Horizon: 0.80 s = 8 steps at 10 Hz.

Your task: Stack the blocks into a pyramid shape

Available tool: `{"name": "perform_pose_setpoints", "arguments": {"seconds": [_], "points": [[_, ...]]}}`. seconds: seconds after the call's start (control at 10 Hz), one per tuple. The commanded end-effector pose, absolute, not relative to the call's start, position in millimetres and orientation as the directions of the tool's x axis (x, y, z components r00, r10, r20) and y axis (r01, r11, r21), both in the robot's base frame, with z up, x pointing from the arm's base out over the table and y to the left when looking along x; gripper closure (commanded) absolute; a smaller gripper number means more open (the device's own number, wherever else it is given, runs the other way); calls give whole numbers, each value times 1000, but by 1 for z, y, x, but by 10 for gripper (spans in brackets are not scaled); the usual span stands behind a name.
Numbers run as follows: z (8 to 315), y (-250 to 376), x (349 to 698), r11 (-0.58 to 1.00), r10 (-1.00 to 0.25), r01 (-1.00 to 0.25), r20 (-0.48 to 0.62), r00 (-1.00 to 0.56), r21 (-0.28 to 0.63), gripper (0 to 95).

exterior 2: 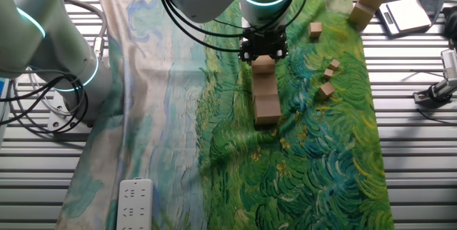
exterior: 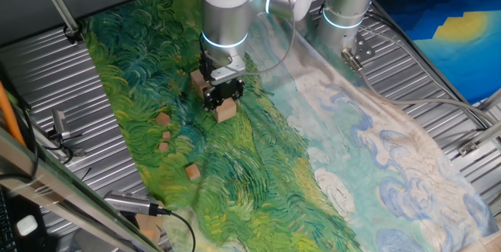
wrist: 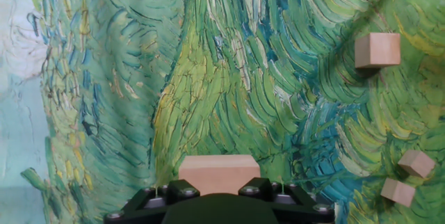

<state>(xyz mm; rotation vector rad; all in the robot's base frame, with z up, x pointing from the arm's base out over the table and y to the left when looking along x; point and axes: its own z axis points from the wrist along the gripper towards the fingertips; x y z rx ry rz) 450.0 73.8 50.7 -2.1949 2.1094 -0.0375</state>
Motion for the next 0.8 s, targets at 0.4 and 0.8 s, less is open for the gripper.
{"name": "perform_pose_setpoints", "arguments": {"seconds": [0.4, 0.8], "points": [[48, 67, 451, -51, -998, -994, -43, 55, -99, 950], [44, 65, 450, -55, -997, -993, -46, 60, -104, 950]]}}
